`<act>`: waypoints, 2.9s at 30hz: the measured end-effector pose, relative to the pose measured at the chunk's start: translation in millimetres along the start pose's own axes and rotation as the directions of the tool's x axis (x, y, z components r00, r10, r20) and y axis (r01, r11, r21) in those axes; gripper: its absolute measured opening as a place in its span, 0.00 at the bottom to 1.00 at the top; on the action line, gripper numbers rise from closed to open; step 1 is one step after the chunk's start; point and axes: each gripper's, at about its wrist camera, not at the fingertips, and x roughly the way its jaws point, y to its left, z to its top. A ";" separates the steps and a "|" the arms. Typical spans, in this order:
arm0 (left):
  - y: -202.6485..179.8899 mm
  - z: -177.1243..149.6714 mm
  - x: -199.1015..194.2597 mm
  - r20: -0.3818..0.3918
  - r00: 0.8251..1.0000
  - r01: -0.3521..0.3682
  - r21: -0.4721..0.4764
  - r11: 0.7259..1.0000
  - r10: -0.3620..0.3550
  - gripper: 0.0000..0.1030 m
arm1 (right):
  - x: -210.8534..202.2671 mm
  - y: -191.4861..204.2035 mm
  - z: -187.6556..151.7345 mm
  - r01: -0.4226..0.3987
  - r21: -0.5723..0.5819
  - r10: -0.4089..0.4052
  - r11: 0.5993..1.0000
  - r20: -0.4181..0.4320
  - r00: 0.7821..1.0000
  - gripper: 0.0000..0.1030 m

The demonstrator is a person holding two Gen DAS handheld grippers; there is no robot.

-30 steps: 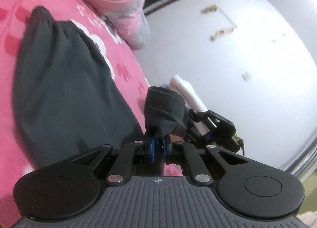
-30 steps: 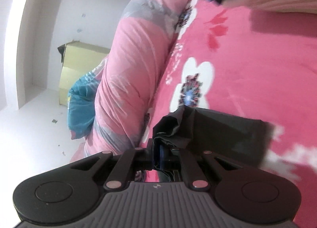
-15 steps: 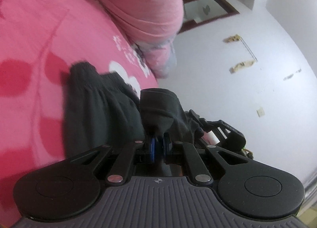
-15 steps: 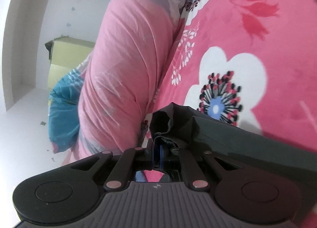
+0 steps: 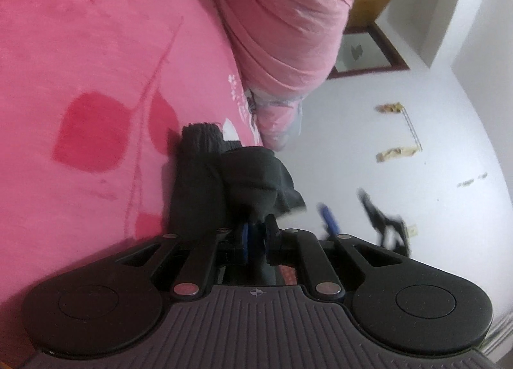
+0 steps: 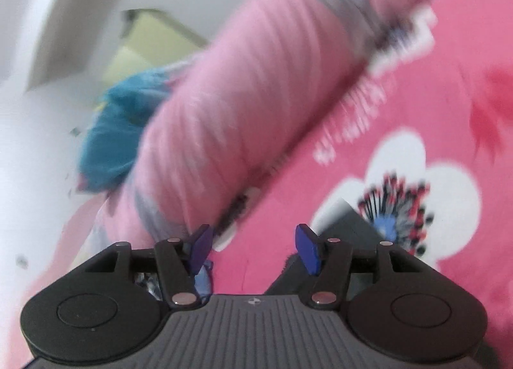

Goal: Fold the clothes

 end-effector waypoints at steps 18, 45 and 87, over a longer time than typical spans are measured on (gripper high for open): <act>-35.0 24.1 11.6 0.087 0.996 -0.033 0.120 0.992 0.022 0.11 | -8.9 84.3 -158.3 -0.073 -0.632 -0.067 0.771 -0.196 0.978 0.52; -115.6 -124.2 45.0 0.230 0.852 -0.432 0.816 0.383 0.471 0.42 | 6.9 23.5 -65.9 0.107 -0.435 -0.151 0.894 -0.067 0.986 0.22; -50.0 -39.8 -38.4 0.057 0.956 -0.291 0.246 0.924 0.286 0.52 | -22.8 58.1 -133.4 0.171 -0.483 -0.262 0.859 -0.129 0.956 0.51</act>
